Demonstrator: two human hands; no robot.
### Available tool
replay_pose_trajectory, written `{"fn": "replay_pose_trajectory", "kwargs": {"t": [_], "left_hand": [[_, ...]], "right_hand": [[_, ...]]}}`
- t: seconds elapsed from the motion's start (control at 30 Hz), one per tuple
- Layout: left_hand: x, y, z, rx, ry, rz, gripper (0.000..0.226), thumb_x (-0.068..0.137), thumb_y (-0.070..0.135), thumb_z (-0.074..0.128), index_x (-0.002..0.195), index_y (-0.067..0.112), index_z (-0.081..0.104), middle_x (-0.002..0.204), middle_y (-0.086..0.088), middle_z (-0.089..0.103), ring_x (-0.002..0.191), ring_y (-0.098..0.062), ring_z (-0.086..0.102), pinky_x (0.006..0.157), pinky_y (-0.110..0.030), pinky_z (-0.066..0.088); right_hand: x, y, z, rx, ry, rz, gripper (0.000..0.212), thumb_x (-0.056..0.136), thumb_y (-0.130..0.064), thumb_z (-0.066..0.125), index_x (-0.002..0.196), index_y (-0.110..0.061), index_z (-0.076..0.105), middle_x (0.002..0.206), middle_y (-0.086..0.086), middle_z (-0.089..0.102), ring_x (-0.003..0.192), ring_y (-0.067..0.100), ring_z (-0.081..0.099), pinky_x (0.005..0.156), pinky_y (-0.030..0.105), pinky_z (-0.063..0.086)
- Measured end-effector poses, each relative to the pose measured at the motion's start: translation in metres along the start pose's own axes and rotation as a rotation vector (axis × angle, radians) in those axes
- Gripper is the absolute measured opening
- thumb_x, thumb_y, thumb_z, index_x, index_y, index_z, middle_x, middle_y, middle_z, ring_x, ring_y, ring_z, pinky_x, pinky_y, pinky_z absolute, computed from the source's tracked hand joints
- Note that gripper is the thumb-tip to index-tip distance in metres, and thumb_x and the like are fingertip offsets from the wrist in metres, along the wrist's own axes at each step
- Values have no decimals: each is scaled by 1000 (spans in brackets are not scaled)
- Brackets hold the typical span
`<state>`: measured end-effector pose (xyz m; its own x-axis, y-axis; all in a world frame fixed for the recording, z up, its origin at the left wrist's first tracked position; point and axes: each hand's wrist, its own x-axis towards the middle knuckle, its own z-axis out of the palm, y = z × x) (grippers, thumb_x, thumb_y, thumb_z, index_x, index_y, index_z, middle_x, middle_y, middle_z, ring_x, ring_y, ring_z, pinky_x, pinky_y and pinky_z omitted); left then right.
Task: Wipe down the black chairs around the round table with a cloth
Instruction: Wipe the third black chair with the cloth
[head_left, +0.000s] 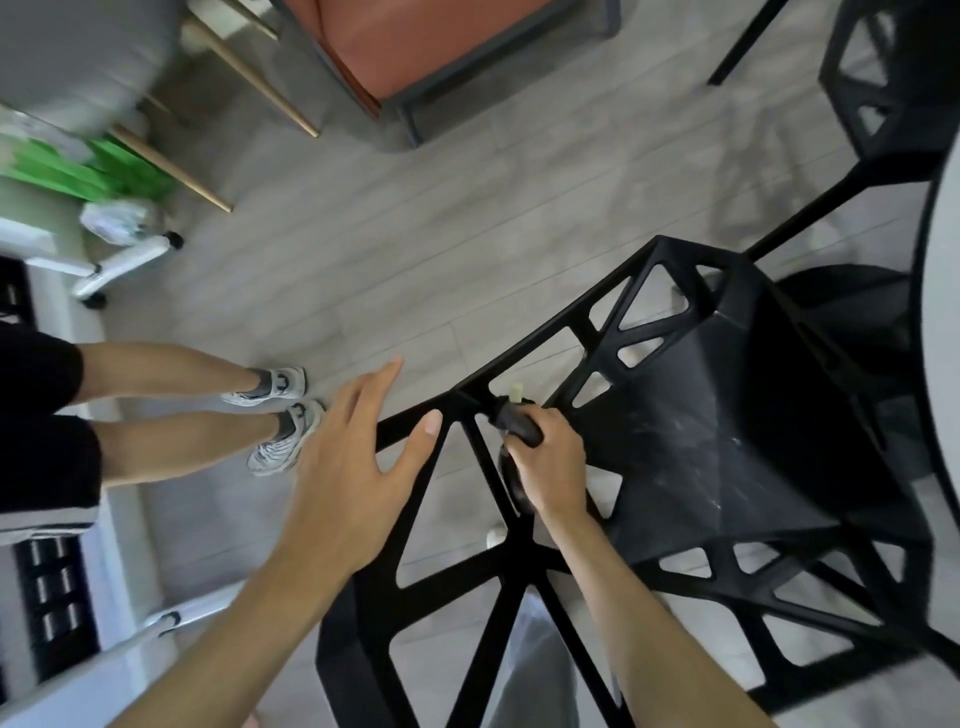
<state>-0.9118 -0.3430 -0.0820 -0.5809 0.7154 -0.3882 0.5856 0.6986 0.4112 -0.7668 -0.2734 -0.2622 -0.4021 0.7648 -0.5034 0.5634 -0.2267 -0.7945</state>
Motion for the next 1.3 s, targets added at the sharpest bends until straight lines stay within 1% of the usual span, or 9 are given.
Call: {"fn": "replay_pose_trajectory", "kwargs": {"t": [0.07, 0.23, 0.33, 0.47, 0.63, 0.77, 1.03, 1.2, 1.3], "left_hand": [[-1, -1, 0, -1, -2, -12, 76, 93, 82, 33, 158, 43, 32, 150, 18, 44, 142, -9, 42, 118, -49, 39], [1, -1, -1, 26, 13, -14, 73, 94, 78, 35, 156, 40, 35, 152, 15, 47, 144, -11, 42, 118, -45, 38], [-1, -1, 0, 55, 20, -1, 73, 95, 77, 34, 156, 38, 37, 154, 14, 47, 145, -9, 40, 117, -38, 33], [-1, -1, 0, 36, 16, 0, 74, 95, 79, 31, 157, 38, 36, 155, 16, 45, 146, -6, 37, 120, -39, 33], [0, -3, 0, 28, 10, 8, 71, 96, 77, 34, 156, 39, 36, 151, 19, 46, 144, -5, 40, 119, -40, 36], [0, -3, 0, 21, 10, -3, 74, 95, 79, 33, 157, 38, 37, 151, 19, 47, 143, -6, 42, 117, -36, 36], [-3, -2, 0, 15, 5, -11, 73, 96, 78, 34, 157, 39, 35, 147, 21, 48, 136, -9, 47, 114, -43, 42], [-3, 0, 0, 25, 0, -22, 75, 94, 80, 33, 158, 39, 34, 145, 17, 50, 136, -11, 48, 113, -45, 43], [-3, -2, -1, 16, -6, -28, 76, 94, 81, 33, 158, 40, 33, 148, 15, 50, 138, -13, 48, 114, -48, 44]], "right_hand": [[-9, -30, 7, -16, 39, -130, 30, 88, -22, 77, 117, -23, 69, 108, -10, 61, 96, 4, 62, 86, 16, 51], [3, -59, 2, -91, 84, -269, 31, 84, -22, 81, 112, -24, 68, 109, -8, 56, 92, 7, 61, 80, 21, 53], [38, -51, -28, 28, 275, -70, 26, 84, -13, 76, 104, -25, 65, 113, -5, 55, 87, -1, 56, 82, 21, 50], [71, -56, -51, 183, 421, 93, 19, 87, -7, 72, 94, -20, 59, 106, 1, 54, 83, -19, 51, 69, -3, 36], [18, -57, -3, 0, 125, -98, 31, 79, -16, 83, 101, -18, 63, 109, -3, 53, 90, 6, 56, 82, 14, 49], [19, -49, 1, -141, 26, -268, 32, 79, -25, 83, 101, -23, 60, 103, -6, 49, 85, 13, 60, 72, 27, 57], [103, -23, -78, 95, 364, -15, 17, 88, -6, 72, 94, -19, 61, 105, 2, 58, 85, -6, 57, 71, 3, 44], [97, 24, -68, -89, 247, 133, 17, 90, -11, 73, 103, -16, 64, 116, 4, 61, 99, 20, 62, 80, 28, 47], [76, 41, -50, -356, 11, 114, 19, 87, -21, 77, 103, -23, 67, 112, 0, 62, 98, 25, 65, 80, 35, 52]]}}
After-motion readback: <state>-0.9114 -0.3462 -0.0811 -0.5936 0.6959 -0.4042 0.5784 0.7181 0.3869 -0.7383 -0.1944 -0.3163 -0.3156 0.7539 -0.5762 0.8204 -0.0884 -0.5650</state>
